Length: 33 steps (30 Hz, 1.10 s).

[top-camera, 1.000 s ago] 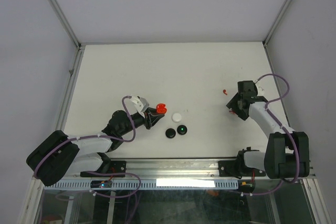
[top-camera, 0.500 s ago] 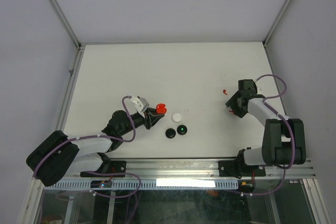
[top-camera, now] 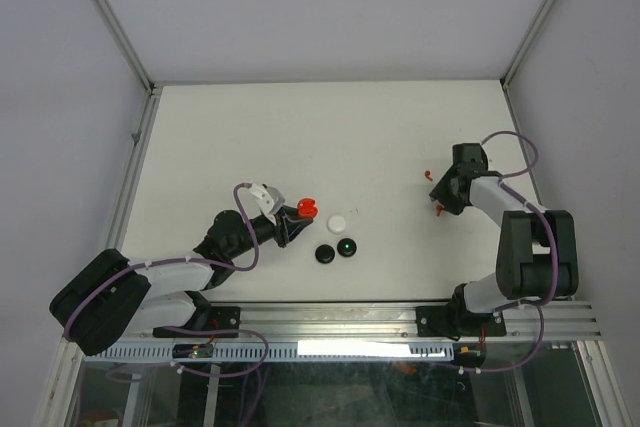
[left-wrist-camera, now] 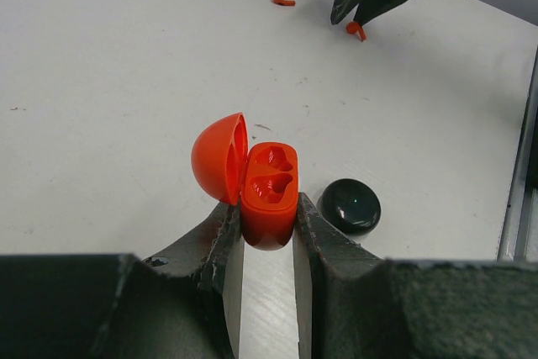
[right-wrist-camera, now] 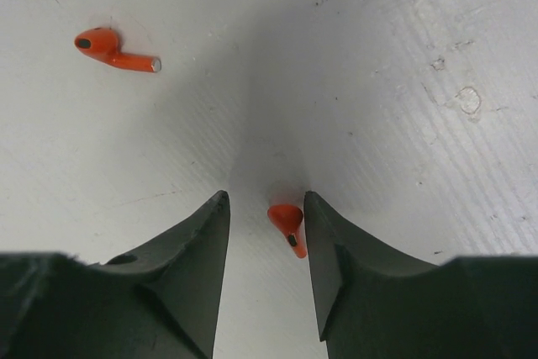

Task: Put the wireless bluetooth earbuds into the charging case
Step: Pick up the earbud from the center of the board.

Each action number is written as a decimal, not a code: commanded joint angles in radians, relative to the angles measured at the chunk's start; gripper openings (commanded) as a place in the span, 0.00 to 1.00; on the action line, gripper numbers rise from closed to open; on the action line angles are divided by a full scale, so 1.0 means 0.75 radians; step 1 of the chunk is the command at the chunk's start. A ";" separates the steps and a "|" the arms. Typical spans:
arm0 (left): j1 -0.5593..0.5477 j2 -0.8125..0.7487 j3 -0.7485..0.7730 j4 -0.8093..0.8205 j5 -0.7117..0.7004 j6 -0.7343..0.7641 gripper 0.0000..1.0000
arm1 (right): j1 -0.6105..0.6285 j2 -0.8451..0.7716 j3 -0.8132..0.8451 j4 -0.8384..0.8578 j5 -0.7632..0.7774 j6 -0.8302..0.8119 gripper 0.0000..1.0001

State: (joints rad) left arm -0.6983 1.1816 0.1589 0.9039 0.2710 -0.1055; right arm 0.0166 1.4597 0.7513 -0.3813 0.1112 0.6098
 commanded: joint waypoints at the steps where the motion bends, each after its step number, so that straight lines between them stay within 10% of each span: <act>1: 0.016 -0.017 0.028 0.053 0.049 0.041 0.02 | 0.001 0.044 0.076 -0.097 -0.033 -0.098 0.42; 33: 0.015 -0.034 0.027 0.048 0.062 0.045 0.03 | 0.154 0.276 0.247 -0.367 0.156 -0.307 0.27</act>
State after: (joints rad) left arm -0.6983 1.1816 0.1593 0.8970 0.2958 -0.0948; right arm 0.1177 1.6268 0.9451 -0.6086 0.1974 0.4065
